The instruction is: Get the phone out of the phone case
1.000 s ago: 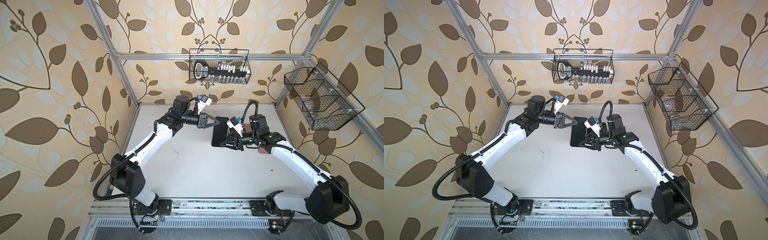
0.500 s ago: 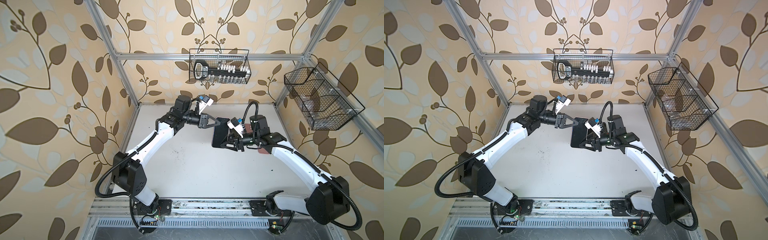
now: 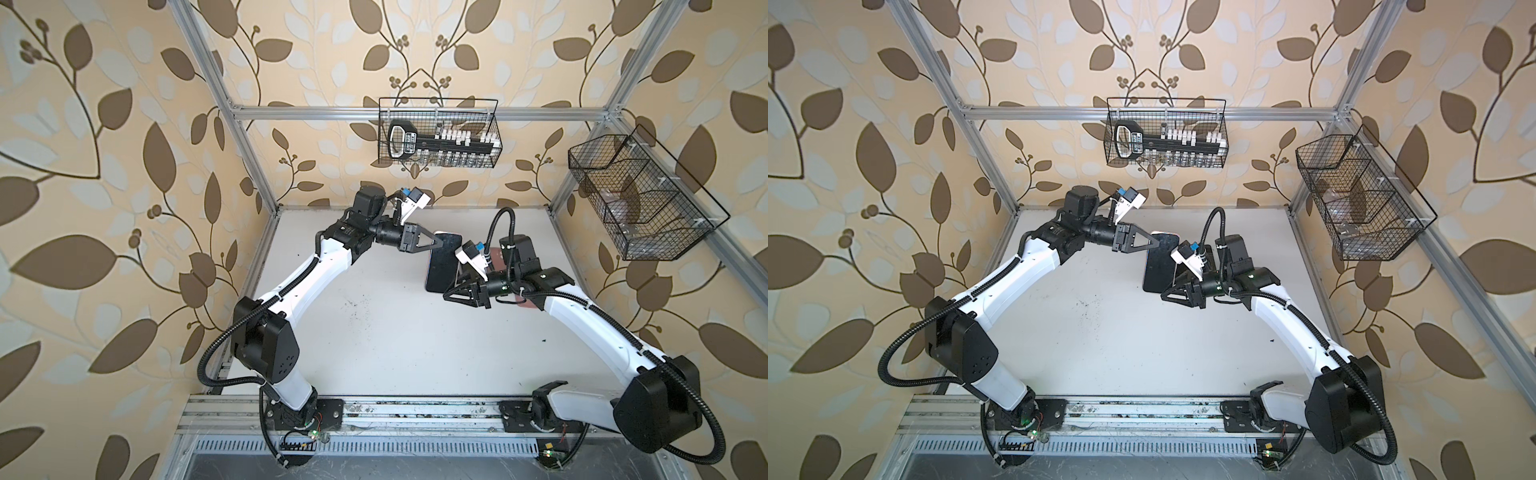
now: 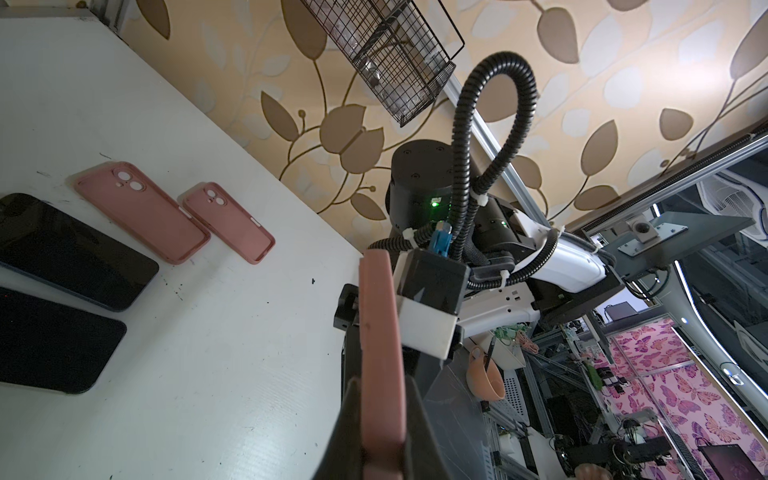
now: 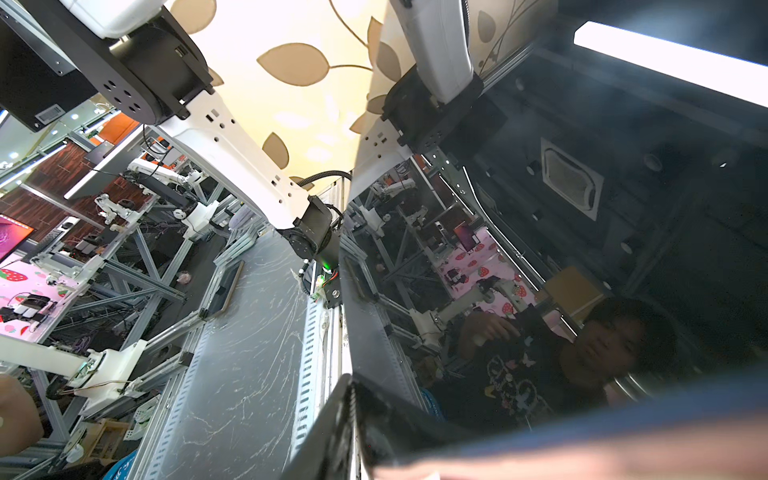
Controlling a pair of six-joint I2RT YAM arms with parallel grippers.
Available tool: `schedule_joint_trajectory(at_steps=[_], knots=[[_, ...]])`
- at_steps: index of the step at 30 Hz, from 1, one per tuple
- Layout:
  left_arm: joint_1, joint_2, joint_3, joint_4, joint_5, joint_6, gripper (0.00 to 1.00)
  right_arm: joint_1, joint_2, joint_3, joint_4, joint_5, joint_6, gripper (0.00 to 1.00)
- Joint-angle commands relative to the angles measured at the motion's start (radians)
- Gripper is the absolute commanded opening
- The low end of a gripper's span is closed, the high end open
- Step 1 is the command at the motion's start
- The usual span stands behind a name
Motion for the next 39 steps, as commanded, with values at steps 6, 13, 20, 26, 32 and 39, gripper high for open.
schedule_joint_trajectory(at_steps=[6,13,20,26,32,39], knots=[[-0.012,-0.028,0.065,0.045,0.103,0.025,0.0,-0.015,0.014,-0.016,-0.042,-0.017,-0.025,0.24],[-0.01,-0.031,0.064,0.044,0.103,0.024,0.0,-0.023,0.015,-0.018,-0.05,-0.031,-0.031,0.18],[-0.006,-0.041,0.063,0.042,0.102,0.025,0.0,-0.024,0.018,-0.018,-0.06,-0.042,-0.037,0.19],[-0.003,-0.044,0.066,0.041,0.103,0.024,0.0,-0.026,0.019,-0.019,-0.064,-0.039,-0.039,0.26],[0.001,-0.044,0.07,0.042,0.099,0.024,0.0,-0.027,0.019,-0.021,-0.068,-0.043,-0.041,0.26],[0.004,-0.041,0.077,0.045,0.09,0.019,0.0,-0.026,0.026,-0.019,-0.079,-0.046,-0.048,0.24]])
